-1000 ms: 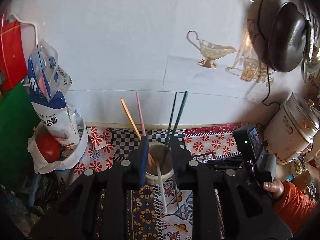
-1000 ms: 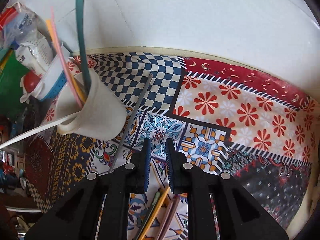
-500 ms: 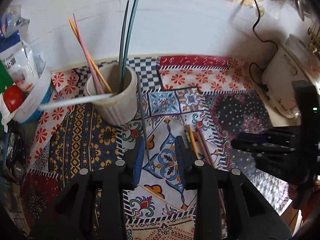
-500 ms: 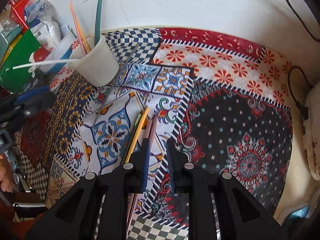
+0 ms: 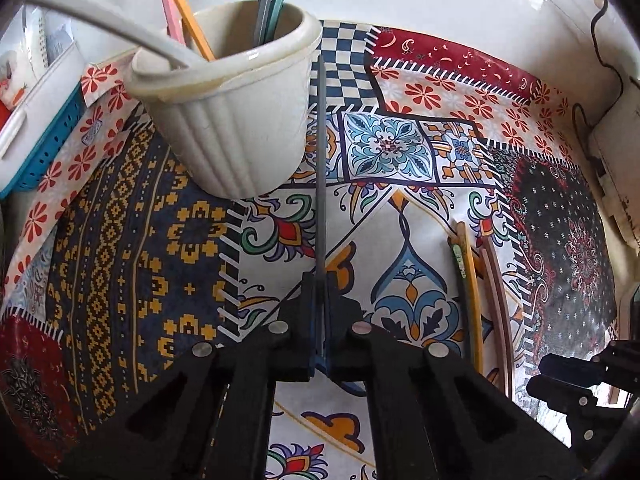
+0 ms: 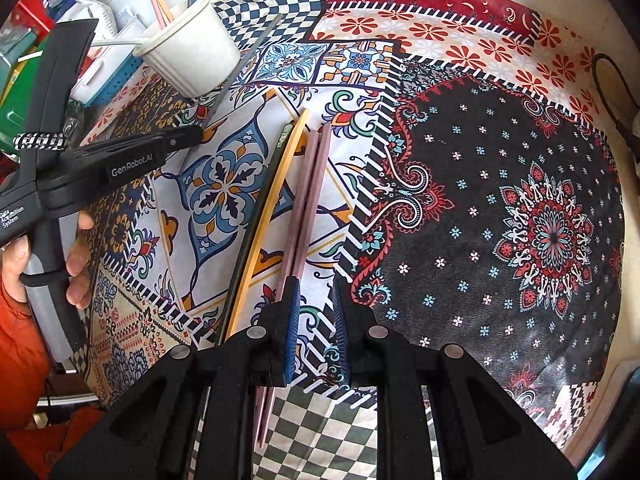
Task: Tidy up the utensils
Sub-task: 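Grasp a dark grey stick on the cloth with the left tool while the right reaches the sticks, then lift the dark grey stick with the left tool while the right tool grasps a mauve chopstick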
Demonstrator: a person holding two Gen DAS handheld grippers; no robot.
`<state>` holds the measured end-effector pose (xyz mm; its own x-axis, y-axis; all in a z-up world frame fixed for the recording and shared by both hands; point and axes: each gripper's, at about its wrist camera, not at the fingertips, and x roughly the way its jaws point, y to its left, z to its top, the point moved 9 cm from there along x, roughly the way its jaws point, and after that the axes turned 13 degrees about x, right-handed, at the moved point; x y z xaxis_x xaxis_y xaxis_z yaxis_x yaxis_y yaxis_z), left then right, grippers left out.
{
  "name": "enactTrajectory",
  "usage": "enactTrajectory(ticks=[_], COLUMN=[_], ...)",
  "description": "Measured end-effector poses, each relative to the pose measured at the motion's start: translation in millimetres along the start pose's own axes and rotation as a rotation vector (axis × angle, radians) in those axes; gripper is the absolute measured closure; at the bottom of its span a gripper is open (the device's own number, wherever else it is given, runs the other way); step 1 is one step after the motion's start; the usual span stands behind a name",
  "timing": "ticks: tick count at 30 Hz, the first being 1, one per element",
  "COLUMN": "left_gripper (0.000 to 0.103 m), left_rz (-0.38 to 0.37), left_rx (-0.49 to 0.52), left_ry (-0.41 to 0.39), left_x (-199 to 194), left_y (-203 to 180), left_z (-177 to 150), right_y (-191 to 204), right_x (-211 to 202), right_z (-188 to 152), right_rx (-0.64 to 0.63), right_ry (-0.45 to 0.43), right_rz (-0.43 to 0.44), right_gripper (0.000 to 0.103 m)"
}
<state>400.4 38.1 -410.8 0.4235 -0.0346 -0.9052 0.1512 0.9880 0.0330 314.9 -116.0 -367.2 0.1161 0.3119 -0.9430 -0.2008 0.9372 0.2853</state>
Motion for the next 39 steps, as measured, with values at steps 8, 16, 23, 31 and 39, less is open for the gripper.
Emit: enactTrajectory(ticks=[8, 16, 23, 31, 39], left_gripper=[0.101, 0.101, 0.1, 0.099, 0.099], left_rz=[-0.014, -0.112, -0.132, -0.109, -0.043], left_rx=[0.04, 0.135, 0.149, 0.136, 0.202], left_ry=[0.038, 0.155, 0.164, 0.141, 0.129], left_x=[-11, -45, -62, -27, -6], left_y=[8, 15, 29, 28, 12], left_z=[-31, -100, -102, -42, 5], right_y=[8, -2, -29, -27, -14], right_x=[17, 20, 11, 13, 25], right_z=[-2, 13, 24, 26, 44], right_rx=[-0.042, -0.035, 0.003, 0.053, 0.068], right_ry=[0.007, -0.022, -0.025, -0.002, -0.009], right_rz=[-0.039, -0.067, -0.086, -0.037, -0.023], right_gripper=[0.088, 0.093, 0.095, 0.095, 0.095])
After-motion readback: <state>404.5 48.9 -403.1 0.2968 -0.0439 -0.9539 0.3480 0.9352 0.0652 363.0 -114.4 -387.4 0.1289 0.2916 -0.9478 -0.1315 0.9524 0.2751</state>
